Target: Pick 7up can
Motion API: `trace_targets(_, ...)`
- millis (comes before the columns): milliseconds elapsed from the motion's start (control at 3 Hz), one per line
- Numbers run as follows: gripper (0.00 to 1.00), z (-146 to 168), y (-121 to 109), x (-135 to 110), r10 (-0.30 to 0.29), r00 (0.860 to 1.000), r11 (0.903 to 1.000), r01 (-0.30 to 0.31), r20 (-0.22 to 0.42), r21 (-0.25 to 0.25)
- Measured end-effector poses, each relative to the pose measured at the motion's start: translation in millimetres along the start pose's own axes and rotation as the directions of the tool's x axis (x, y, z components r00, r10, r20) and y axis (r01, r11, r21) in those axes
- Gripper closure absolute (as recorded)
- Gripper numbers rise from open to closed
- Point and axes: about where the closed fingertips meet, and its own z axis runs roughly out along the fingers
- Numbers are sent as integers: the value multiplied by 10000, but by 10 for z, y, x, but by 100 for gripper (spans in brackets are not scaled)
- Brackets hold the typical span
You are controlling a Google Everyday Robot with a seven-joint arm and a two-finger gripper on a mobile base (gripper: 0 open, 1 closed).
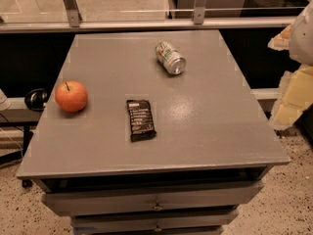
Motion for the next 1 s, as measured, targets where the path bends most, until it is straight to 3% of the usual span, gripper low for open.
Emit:
trace_targets(333,0,0,-1,0,1,10000,10000,-1,2,4)
trace_targets(667,0,102,-127,40,228,9987,9986,-249,467,458)
trace_targets(1000,0,393,-436,69,380,9890,9934,-528,1427,1017)
